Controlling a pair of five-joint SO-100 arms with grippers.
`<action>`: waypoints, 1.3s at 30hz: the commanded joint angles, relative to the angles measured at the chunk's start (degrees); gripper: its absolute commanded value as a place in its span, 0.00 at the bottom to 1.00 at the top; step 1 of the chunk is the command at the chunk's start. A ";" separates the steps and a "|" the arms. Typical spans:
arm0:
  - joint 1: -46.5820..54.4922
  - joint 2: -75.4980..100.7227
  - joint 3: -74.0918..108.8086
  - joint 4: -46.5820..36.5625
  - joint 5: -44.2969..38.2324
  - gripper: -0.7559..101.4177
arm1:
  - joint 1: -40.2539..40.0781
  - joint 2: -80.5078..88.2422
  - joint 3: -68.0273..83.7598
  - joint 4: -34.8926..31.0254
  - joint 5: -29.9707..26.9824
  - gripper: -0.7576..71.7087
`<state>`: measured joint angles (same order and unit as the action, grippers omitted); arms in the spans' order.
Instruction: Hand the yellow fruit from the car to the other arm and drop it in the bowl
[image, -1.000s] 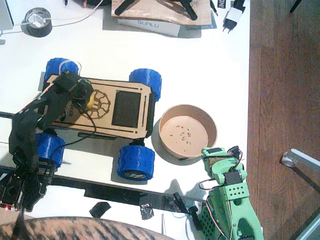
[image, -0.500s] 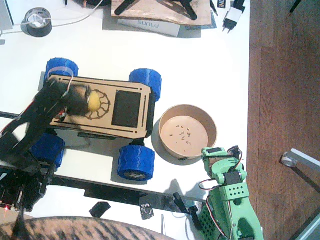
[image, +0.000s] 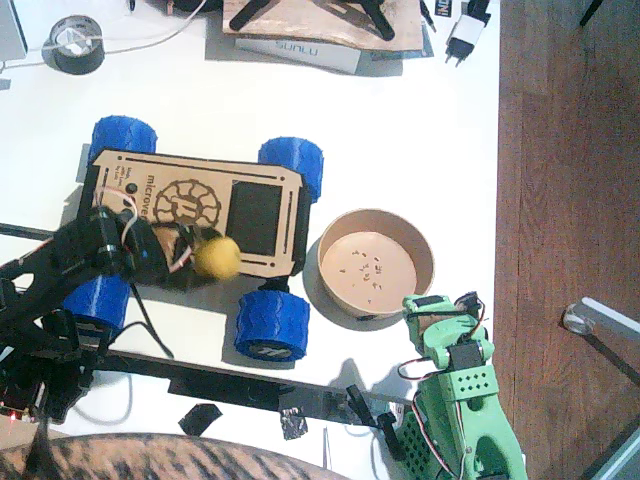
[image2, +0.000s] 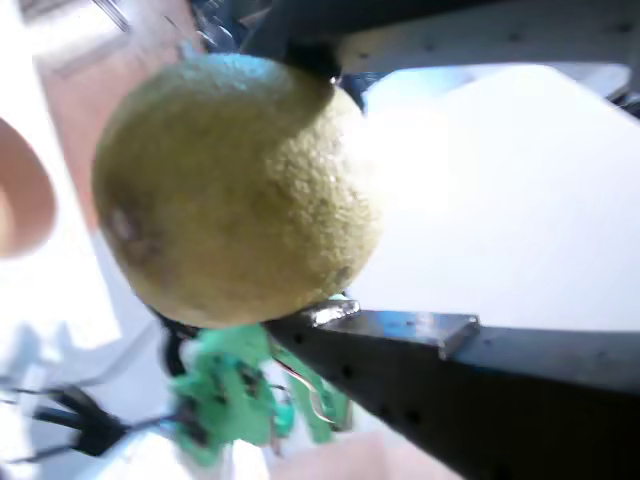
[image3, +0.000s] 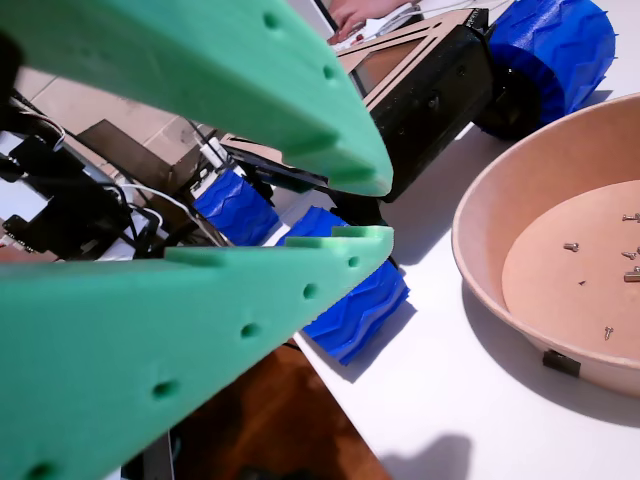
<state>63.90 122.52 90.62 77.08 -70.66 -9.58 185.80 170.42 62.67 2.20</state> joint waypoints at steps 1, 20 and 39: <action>4.57 5.80 8.79 -10.02 -2.46 0.01 | -0.44 0.26 -2.55 0.35 -0.62 0.01; 16.96 15.56 49.48 -57.57 -16.52 0.01 | -0.62 0.26 -2.55 0.35 -0.79 0.01; 17.93 17.49 51.33 -59.33 -21.27 0.01 | -1.32 0.26 -2.55 0.35 -0.70 0.01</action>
<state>81.39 136.93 142.73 19.42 -91.05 -10.46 185.80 170.42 62.67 2.20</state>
